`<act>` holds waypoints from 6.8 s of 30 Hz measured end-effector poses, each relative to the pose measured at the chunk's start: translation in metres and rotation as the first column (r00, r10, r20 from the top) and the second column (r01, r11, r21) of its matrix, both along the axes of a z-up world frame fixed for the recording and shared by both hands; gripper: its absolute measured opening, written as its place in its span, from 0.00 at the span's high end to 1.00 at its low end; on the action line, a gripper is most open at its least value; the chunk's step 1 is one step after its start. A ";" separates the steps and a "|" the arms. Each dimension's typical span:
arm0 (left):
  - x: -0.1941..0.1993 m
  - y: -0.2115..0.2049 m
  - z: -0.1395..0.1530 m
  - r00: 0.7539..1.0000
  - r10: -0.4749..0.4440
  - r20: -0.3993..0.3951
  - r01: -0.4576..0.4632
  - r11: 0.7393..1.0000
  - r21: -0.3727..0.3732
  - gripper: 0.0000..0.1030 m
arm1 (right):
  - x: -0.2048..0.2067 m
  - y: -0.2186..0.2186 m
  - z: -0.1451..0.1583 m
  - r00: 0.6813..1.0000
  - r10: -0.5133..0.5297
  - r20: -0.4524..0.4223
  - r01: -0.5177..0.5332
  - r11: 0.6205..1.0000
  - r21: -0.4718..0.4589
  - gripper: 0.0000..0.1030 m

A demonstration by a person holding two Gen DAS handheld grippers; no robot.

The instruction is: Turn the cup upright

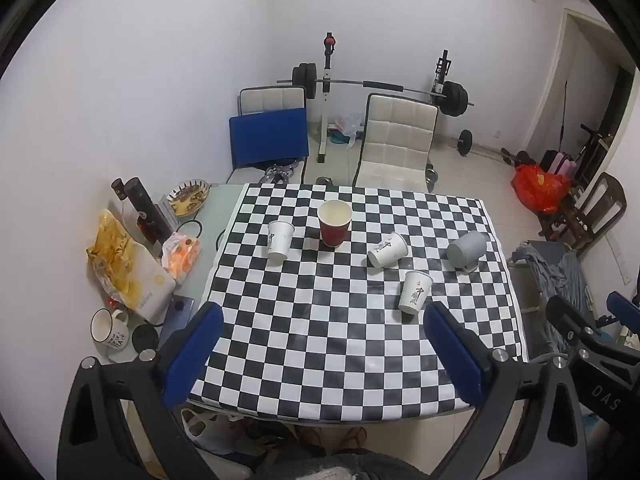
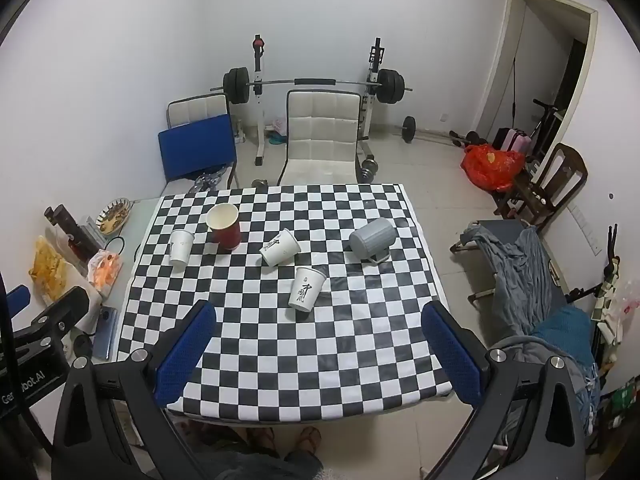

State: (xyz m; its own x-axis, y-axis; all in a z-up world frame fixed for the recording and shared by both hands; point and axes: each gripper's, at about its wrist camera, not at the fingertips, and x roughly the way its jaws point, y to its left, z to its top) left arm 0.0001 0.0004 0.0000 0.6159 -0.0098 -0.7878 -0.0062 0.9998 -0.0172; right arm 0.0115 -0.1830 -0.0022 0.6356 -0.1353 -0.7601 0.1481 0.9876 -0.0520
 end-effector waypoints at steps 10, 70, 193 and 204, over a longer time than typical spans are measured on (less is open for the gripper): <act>0.000 0.000 0.001 1.000 -0.007 0.007 0.007 1.000 -0.004 0.01 | -0.002 -0.006 0.006 1.000 -0.002 -0.002 0.002 1.000 -0.019 0.00; 0.013 -0.004 0.037 0.999 0.001 0.034 -0.001 1.000 -0.004 0.01 | -0.007 0.002 0.018 1.000 -0.006 0.030 0.006 1.000 0.000 0.00; 0.386 0.126 -0.330 0.871 -0.061 -0.488 0.003 0.993 -0.120 0.42 | 0.397 0.192 -0.396 0.806 0.094 -0.584 -0.086 0.995 0.042 0.00; 0.286 0.101 -0.298 0.865 -0.059 -0.498 -0.022 0.987 -0.156 0.42 | 0.306 0.149 -0.364 0.817 0.123 -0.564 -0.109 0.992 0.058 0.00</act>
